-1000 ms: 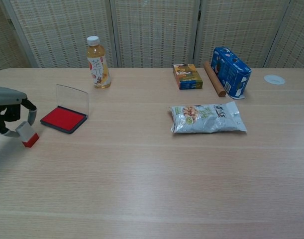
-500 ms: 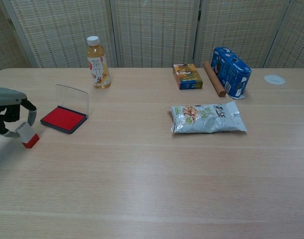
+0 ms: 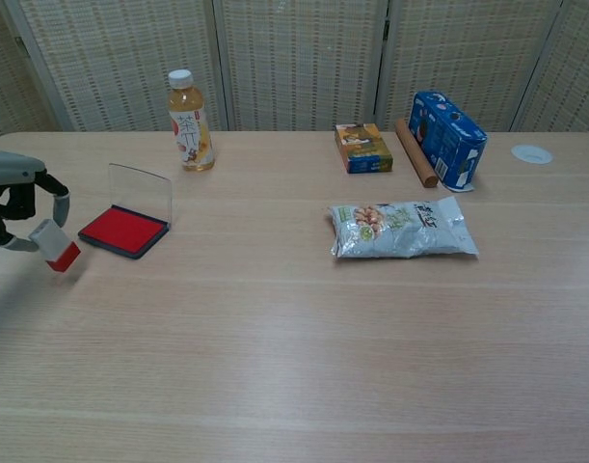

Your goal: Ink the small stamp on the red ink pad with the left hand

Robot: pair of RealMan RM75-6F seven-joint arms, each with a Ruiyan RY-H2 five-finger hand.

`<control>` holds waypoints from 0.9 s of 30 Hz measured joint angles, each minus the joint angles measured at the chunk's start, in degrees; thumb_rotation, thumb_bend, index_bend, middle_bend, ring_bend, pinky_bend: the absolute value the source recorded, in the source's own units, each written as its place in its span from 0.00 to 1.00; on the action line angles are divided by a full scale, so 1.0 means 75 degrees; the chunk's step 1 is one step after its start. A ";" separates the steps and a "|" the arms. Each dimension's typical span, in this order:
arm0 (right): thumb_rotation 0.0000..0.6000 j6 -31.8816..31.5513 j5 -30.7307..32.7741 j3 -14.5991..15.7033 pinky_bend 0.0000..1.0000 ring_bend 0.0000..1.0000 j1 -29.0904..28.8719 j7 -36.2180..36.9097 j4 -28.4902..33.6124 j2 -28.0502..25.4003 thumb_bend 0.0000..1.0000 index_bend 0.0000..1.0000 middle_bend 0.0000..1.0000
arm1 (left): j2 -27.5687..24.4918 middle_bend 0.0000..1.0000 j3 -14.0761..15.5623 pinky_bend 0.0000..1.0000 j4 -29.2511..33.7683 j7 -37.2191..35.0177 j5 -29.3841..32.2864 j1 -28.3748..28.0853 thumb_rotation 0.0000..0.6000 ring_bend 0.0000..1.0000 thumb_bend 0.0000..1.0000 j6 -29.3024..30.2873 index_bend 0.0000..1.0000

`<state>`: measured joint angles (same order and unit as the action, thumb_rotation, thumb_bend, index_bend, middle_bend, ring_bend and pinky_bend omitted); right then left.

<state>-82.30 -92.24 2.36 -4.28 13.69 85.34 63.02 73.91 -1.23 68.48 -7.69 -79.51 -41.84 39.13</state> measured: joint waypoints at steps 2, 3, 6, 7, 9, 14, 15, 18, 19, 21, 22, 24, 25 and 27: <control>1.00 0.0001 -0.0001 0.0003 0.00 0.00 0.0000 0.0014 0.0001 -0.0003 0.18 0.00 0.00 | -0.0127 1.00 -0.0077 0.58 0.0231 0.0039 0.0031 -0.0036 1.00 0.78 0.44 0.0035 0.86; 1.00 0.0001 0.0001 0.0003 0.00 0.00 0.0000 0.0027 0.0001 -0.0006 0.18 0.00 0.00 | -0.0176 1.00 -0.0119 0.60 0.0318 0.0070 0.0054 -0.0066 1.00 0.79 0.44 0.0038 0.86; 1.00 0.0003 -0.0004 0.0006 0.00 0.00 -0.0003 0.0067 0.0001 -0.0016 0.18 0.00 0.00 | -0.0255 1.00 -0.0295 0.63 0.0506 0.0184 0.0187 -0.0245 1.00 0.81 0.44 -0.0033 0.86; 1.00 0.0004 -0.0004 0.0007 0.00 0.00 -0.0003 0.0081 -0.0002 -0.0018 0.18 0.00 0.00 | -0.0269 1.00 -0.0357 0.63 0.0551 0.0189 0.0247 -0.0317 1.00 0.81 0.44 -0.0104 0.86; 1.00 0.0004 0.0007 0.0002 0.00 0.00 -0.0004 0.0116 -0.0014 -0.0025 0.18 0.00 0.00 | -0.0289 1.00 -0.0450 0.63 0.0610 0.0149 0.0335 -0.0438 1.00 0.81 0.44 -0.0257 0.86; 1.00 0.0011 0.0082 -0.0030 0.00 0.00 -0.0002 0.0195 -0.0056 -0.0041 0.18 0.00 0.00 | -0.0285 1.00 -0.0633 0.63 0.0573 0.0028 0.0497 -0.0882 1.00 0.81 0.44 -0.0861 0.86; 1.00 0.0012 0.0098 -0.0036 0.00 0.00 0.0000 0.0205 -0.0063 -0.0043 0.18 0.00 0.00 | -0.0259 1.00 -0.0652 0.63 0.0517 0.0010 0.0519 -0.0960 1.00 0.81 0.44 -0.0970 0.86; 1.00 0.0037 0.0169 -0.0059 0.00 0.00 0.0004 0.0213 -0.0080 -0.0041 0.18 0.00 0.00 | -0.0109 1.00 -0.0687 0.63 0.0225 -0.0082 0.0555 -0.1167 1.00 0.81 0.44 -0.1264 0.86; 1.00 0.0053 0.0194 -0.0066 0.00 0.00 0.0003 0.0210 -0.0083 -0.0038 0.18 0.00 0.00 | -0.0032 1.00 -0.0695 0.63 0.0074 -0.0134 0.0553 -0.1239 1.00 0.81 0.44 -0.1362 0.86; 1.00 0.0095 0.0263 -0.0088 0.00 0.00 -0.0002 0.0202 -0.0090 -0.0031 0.18 0.00 0.00 | 0.0101 1.00 -0.0703 0.63 -0.0188 -0.0238 0.0535 -0.1342 1.00 0.81 0.44 -0.1500 0.86; 1.00 0.0118 0.0297 -0.0100 0.00 0.00 -0.0006 0.0198 -0.0093 -0.0027 0.18 0.00 0.00 | 0.0195 1.00 -0.0706 0.63 -0.0379 -0.0327 0.0514 -0.1406 1.00 0.81 0.44 -0.1587 0.86; 1.00 0.0172 0.0383 -0.0133 0.00 0.00 -0.0017 0.0191 -0.0100 -0.0017 0.18 0.00 0.00 | 0.0343 1.00 -0.0705 0.63 -0.0684 -0.0482 0.0462 -0.1499 1.00 0.81 0.44 -0.1713 0.86; 1.00 0.0195 0.0420 -0.0148 0.00 0.00 -0.0023 0.0190 -0.0103 -0.0014 0.18 0.00 0.00 | 0.0445 1.00 -0.0700 0.63 -0.0899 -0.0586 0.0412 -0.1560 1.00 0.81 0.44 -0.1787 0.86; 1.00 0.0245 0.0492 -0.0187 0.00 0.00 -0.0038 0.0184 -0.0111 -0.0006 0.18 0.00 0.00 | 0.0603 1.00 -0.0683 0.63 -0.1234 -0.0741 0.0312 -0.1651 1.00 0.81 0.44 -0.1886 0.86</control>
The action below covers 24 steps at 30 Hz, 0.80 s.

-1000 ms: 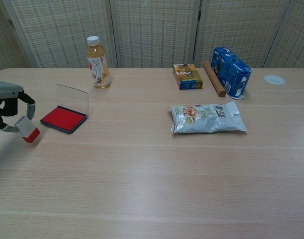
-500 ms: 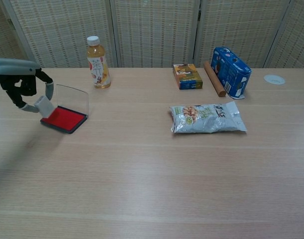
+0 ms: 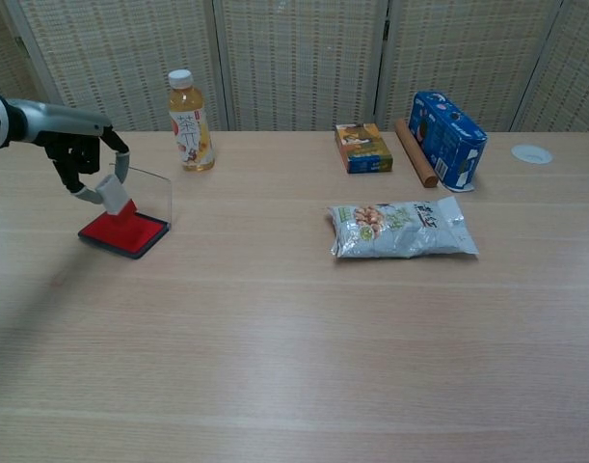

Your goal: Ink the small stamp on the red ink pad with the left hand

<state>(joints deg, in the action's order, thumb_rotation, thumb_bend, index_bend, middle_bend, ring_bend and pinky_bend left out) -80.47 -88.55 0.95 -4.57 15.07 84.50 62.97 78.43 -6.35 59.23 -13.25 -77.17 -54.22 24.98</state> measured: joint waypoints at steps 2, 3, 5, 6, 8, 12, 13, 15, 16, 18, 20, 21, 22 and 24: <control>1.00 0.0046 0.0054 -0.0022 0.00 0.00 -0.0013 0.0004 -0.0013 0.0005 0.18 0.00 0.00 | 0.0192 1.00 0.0034 0.63 -0.0399 -0.0196 -0.0151 -0.0104 1.00 0.81 0.44 -0.0086 0.86; 1.00 0.0069 0.0077 -0.0030 0.00 0.00 -0.0020 0.0008 -0.0022 0.0007 0.18 0.00 0.00 | 0.0274 1.00 0.0056 0.63 -0.0568 -0.0294 -0.0228 -0.0147 1.00 0.81 0.44 -0.0118 0.86; 1.00 0.0128 0.0141 -0.0053 0.00 0.00 -0.0035 0.0017 -0.0048 0.0011 0.18 0.00 0.00 | 0.0468 1.00 0.0117 0.63 -0.0954 -0.0532 -0.0418 -0.0238 1.00 0.81 0.44 -0.0159 0.86; 1.00 0.0158 0.0170 -0.0063 0.00 0.00 -0.0043 0.0023 -0.0060 0.0013 0.18 0.00 0.00 | 0.0550 1.00 0.0147 0.63 -0.1110 -0.0637 -0.0495 -0.0267 1.00 0.81 0.44 -0.0162 0.86; 1.00 0.0218 0.0225 -0.0083 0.00 0.00 -0.0060 0.0034 -0.0087 0.0017 0.18 0.00 0.00 | 0.0726 1.00 0.0223 0.63 -0.1435 -0.0929 -0.0660 -0.0324 1.00 0.81 0.44 -0.0164 0.86; 1.00 0.0315 0.0318 -0.0119 0.00 0.00 -0.0089 0.0044 -0.0124 0.0031 0.18 0.00 0.00 | 0.1029 1.00 0.0462 0.63 -0.1977 -0.1541 -0.1028 -0.0420 1.00 0.81 0.44 -0.0164 0.86; 1.00 0.0335 0.0331 -0.0124 0.00 0.00 -0.0095 0.0044 -0.0129 0.0034 0.18 0.00 0.00 | 0.1111 1.00 0.0550 0.63 -0.2131 -0.1720 -0.1141 -0.0447 1.00 0.81 0.44 -0.0159 0.86; 1.00 0.0374 0.0365 -0.0135 0.00 0.00 -0.0105 0.0042 -0.0141 0.0040 0.18 0.00 0.00 | 0.1216 1.00 0.0673 0.63 -0.2327 -0.1974 -0.1284 -0.0479 1.00 0.81 0.44 -0.0141 0.86; 1.00 0.0386 0.0375 -0.0140 0.00 0.00 -0.0109 0.0041 -0.0145 0.0042 0.18 0.00 0.00 | 0.1271 1.00 0.0752 0.63 -0.2426 -0.2135 -0.1370 -0.0498 1.00 0.81 0.44 -0.0121 0.86; 1.00 0.0401 0.0391 -0.0148 0.00 0.00 -0.0112 0.0034 -0.0151 0.0044 0.18 0.00 0.00 | 0.1342 1.00 0.0871 0.63 -0.2532 -0.2370 -0.1499 -0.0523 1.00 0.81 0.44 -0.0077 0.86; 1.00 0.0402 0.0392 -0.0150 0.00 0.00 -0.0111 0.0030 -0.0149 0.0044 0.18 0.00 0.00 | 0.1415 1.00 0.1001 0.63 -0.2656 -0.2646 -0.1632 -0.0546 1.00 0.81 0.44 0.0002 0.86; 1.00 0.0399 0.0389 -0.0149 0.00 0.00 -0.0108 0.0026 -0.0149 0.0044 0.18 0.00 0.00 | 0.1444 1.00 0.1054 0.63 -0.2704 -0.2759 -0.1684 -0.0555 1.00 0.81 0.44 0.0036 0.86; 1.00 0.0395 0.0385 -0.0148 0.00 0.00 -0.0105 0.0023 -0.0150 0.0045 0.18 0.00 0.00 | 0.1484 1.00 0.1127 0.63 -0.2768 -0.2902 -0.1754 -0.0566 1.00 0.81 0.44 0.0086 0.86; 1.00 0.0383 0.0388 -0.0150 0.00 0.00 -0.0095 0.0022 -0.0150 0.0045 0.18 0.00 0.00 | 0.1550 1.00 0.1246 0.63 -0.2873 -0.3096 -0.1860 -0.0583 1.00 0.81 0.44 0.0155 0.86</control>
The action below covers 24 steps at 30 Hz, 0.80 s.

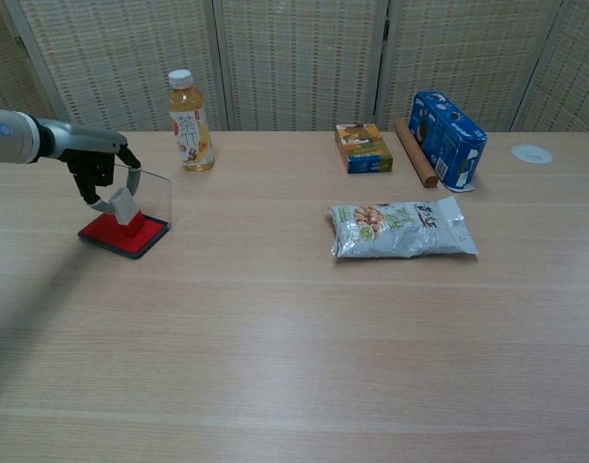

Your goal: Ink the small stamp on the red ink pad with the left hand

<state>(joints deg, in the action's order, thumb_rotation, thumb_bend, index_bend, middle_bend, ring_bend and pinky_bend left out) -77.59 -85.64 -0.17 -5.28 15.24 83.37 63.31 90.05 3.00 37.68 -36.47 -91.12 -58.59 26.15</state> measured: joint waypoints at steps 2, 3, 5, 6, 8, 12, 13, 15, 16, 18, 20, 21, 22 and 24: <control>1.00 -0.0009 0.0003 -0.0003 0.00 0.00 0.0008 0.0003 -0.0001 -0.0002 0.18 0.00 0.00 | 0.0088 1.00 0.0137 0.63 -0.0132 -0.0200 -0.0110 -0.0024 1.00 0.81 0.44 0.0048 0.86; 1.00 -0.0014 0.0010 -0.0007 0.00 0.00 0.0012 0.0008 -0.0003 -0.0004 0.18 0.00 0.00 | 0.0129 1.00 0.0191 0.63 -0.0191 -0.0279 -0.0151 -0.0036 1.00 0.81 0.44 0.0060 0.86; 1.00 -0.0016 0.0022 -0.0014 0.00 0.00 0.0018 0.0026 -0.0010 -0.0008 0.18 0.00 0.00 | 0.0221 1.00 0.0297 0.63 -0.0324 -0.0454 -0.0229 -0.0067 1.00 0.81 0.44 0.0082 0.86; 1.00 -0.0018 0.0030 -0.0018 0.00 0.00 0.0023 0.0040 -0.0021 -0.0012 0.17 0.00 0.00 | 0.0259 1.00 0.0337 0.63 -0.0378 -0.0524 -0.0257 -0.0081 1.00 0.81 0.44 0.0089 0.86; 1.00 -0.0020 0.0031 -0.0020 0.00 0.00 0.0027 0.0061 -0.0034 -0.0017 0.18 0.00 0.00 | 0.0344 1.00 0.0424 0.63 -0.0499 -0.0680 -0.0315 -0.0108 1.00 0.81 0.44 0.0114 0.86; 1.00 -0.0035 0.0028 -0.0023 0.00 0.00 0.0043 0.0113 -0.0074 -0.0025 0.18 0.00 0.00 | 0.0480 1.00 0.0568 0.63 -0.0724 -0.0954 -0.0393 -0.0138 1.00 0.81 0.44 0.0165 0.86; 1.00 -0.0031 0.0032 -0.0024 0.00 0.00 0.0045 0.0118 -0.0081 -0.0025 0.18 0.00 0.00 | 0.0515 1.00 0.0609 0.63 -0.0782 -0.1025 -0.0412 -0.0142 1.00 0.81 0.44 0.0174 0.86; 1.00 -0.0022 0.0035 -0.0024 0.00 0.00 0.0046 0.0128 -0.0088 -0.0025 0.18 0.00 0.00 | 0.0564 1.00 0.0677 0.63 -0.0861 -0.1125 -0.0444 -0.0147 1.00 0.81 0.44 0.0186 0.86; 1.00 -0.0021 0.0034 -0.0025 0.00 0.00 0.0047 0.0129 -0.0093 -0.0024 0.18 0.00 0.00 | 0.0595 1.00 0.0724 0.63 -0.0908 -0.1186 -0.0467 -0.0149 1.00 0.81 0.44 0.0196 0.86; 1.00 -0.0026 0.0032 -0.0026 0.00 0.00 0.0051 0.0131 -0.0094 -0.0024 0.18 0.00 0.00 | 0.0631 1.00 0.0782 0.63 -0.0965 -0.1274 -0.0495 -0.0153 1.00 0.81 0.44 0.0214 0.86; 1.00 -0.0036 0.0030 -0.0028 0.00 0.00 0.0056 0.0134 -0.0094 -0.0025 0.18 0.00 0.00 | 0.0652 1.00 0.0828 0.63 -0.1015 -0.1361 -0.0520 -0.0160 1.00 0.81 0.44 0.0256 0.86; 1.00 -0.0042 0.0025 -0.0030 0.00 0.00 0.0058 0.0137 -0.0092 -0.0026 0.18 0.00 0.00 | 0.0650 1.00 0.0841 0.63 -0.1023 -0.1382 -0.0527 -0.0163 1.00 0.81 0.44 0.0285 0.86; 1.00 -0.0043 0.0019 -0.0029 0.00 0.00 0.0059 0.0142 -0.0091 -0.0028 0.18 0.00 0.00 | 0.0635 1.00 0.0861 0.63 -0.1016 -0.1404 -0.0537 -0.0167 1.00 0.81 0.44 0.0326 0.86; 1.00 -0.0053 -0.0012 -0.0021 0.00 0.00 0.0060 0.0154 -0.0090 -0.0032 0.18 0.00 0.00 | 0.0589 1.00 0.0876 0.63 -0.0962 -0.1408 -0.0547 -0.0171 1.00 0.81 0.44 0.0387 0.86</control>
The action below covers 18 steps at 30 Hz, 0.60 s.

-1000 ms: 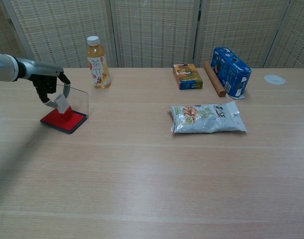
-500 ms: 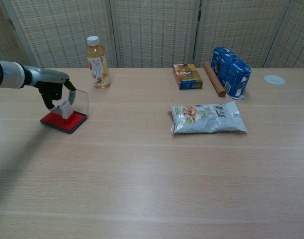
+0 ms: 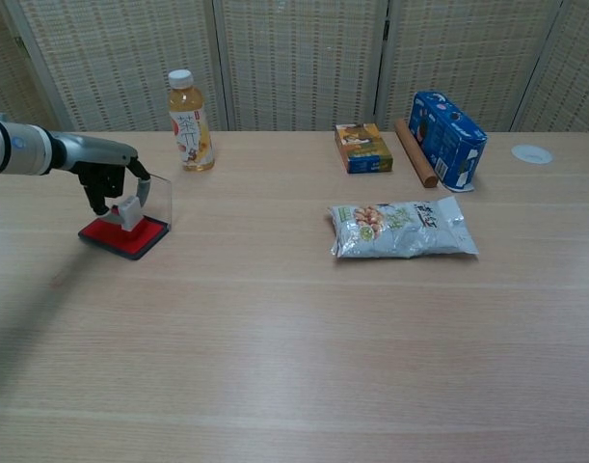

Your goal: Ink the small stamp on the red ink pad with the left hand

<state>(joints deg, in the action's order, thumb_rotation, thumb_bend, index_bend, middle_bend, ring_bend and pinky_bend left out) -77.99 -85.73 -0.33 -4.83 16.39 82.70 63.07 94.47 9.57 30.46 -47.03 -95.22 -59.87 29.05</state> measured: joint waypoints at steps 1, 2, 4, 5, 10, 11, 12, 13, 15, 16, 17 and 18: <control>1.00 -0.0010 -0.0021 0.0006 0.00 0.00 0.0002 0.0008 0.0003 -0.0003 0.18 0.00 0.00 | -0.0047 1.00 0.0005 0.63 0.0068 0.0018 -0.0004 -0.0001 1.00 0.81 0.44 0.0053 0.86; 1.00 -0.0027 -0.0044 0.0012 0.00 0.00 0.0006 0.0015 0.0007 -0.0007 0.18 0.00 0.00 | -0.0091 1.00 0.0003 0.63 0.0138 0.0041 -0.0004 0.0000 1.00 0.81 0.44 0.0098 0.86; 1.00 -0.0094 -0.0102 0.0027 0.00 0.00 0.0025 0.0026 0.0021 -0.0017 0.18 0.00 0.00 | -0.0218 1.00 -0.0013 0.63 0.0353 0.0134 0.0013 0.0009 1.00 0.81 0.44 0.0202 0.86; 1.00 -0.0133 -0.0131 0.0035 0.00 0.00 0.0037 0.0029 0.0029 -0.0021 0.18 0.00 0.00 | -0.0283 1.00 -0.0027 0.63 0.0467 0.0192 0.0030 0.0015 1.00 0.81 0.44 0.0246 0.86; 1.00 -0.0373 -0.0350 0.0097 0.00 0.00 0.0116 0.0035 0.0084 -0.0045 0.18 0.00 0.00 | -0.0763 1.00 -0.0183 0.63 0.1337 0.0708 0.0240 0.0094 1.00 0.81 0.44 0.0439 0.86; 1.00 -0.0406 -0.0387 0.0110 0.00 0.00 0.0127 0.0036 0.0092 -0.0049 0.18 0.00 0.00 | -0.0866 1.00 -0.0220 0.63 0.1527 0.0833 0.0297 0.0118 1.00 0.81 0.44 0.0468 0.86; 1.00 -0.0444 -0.0436 0.0128 0.00 0.00 0.0140 0.0038 0.0103 -0.0054 0.18 0.00 0.00 | -0.0975 1.00 -0.0261 0.63 0.1727 0.0975 0.0363 0.0145 1.00 0.81 0.44 0.0495 0.86; 1.00 -0.0472 -0.0472 0.0141 0.00 0.00 0.0148 0.0038 0.0112 -0.0057 0.18 0.00 0.00 | -0.1125 1.00 -0.0319 0.63 0.2000 0.1190 0.0458 0.0184 1.00 0.81 0.44 0.0528 0.86; 1.00 -0.0545 -0.0551 0.0168 0.00 0.00 0.0170 0.0031 0.0132 -0.0065 0.17 0.00 0.00 | -0.1345 1.00 -0.0414 0.63 0.2392 0.1554 0.0622 0.0250 1.00 0.81 0.44 0.0576 0.86; 1.00 -0.0585 -0.0584 0.0178 0.00 0.00 0.0182 0.0025 0.0140 -0.0068 0.17 0.00 0.00 | -0.1490 1.00 -0.0483 0.63 0.2655 0.1816 0.0747 0.0301 1.00 0.81 0.44 0.0611 0.86; 1.00 -0.0627 -0.0620 0.0188 0.00 0.00 0.0195 0.0017 0.0148 -0.0070 0.18 0.00 0.00 | -0.1596 1.00 -0.0536 0.63 0.2851 0.2016 0.0845 0.0345 1.00 0.81 0.44 0.0640 0.86; 1.00 -0.0682 -0.0668 0.0204 0.00 0.00 0.0213 0.0004 0.0157 -0.0071 0.18 0.00 0.00 | -0.1700 1.00 -0.0588 0.63 0.3042 0.2217 0.0947 0.0392 1.00 0.80 0.44 0.0674 0.86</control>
<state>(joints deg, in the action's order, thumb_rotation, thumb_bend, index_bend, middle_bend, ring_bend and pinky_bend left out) -83.10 -90.74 1.20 -3.23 16.42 83.88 62.54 81.72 5.16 53.28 -30.41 -88.12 -56.93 34.11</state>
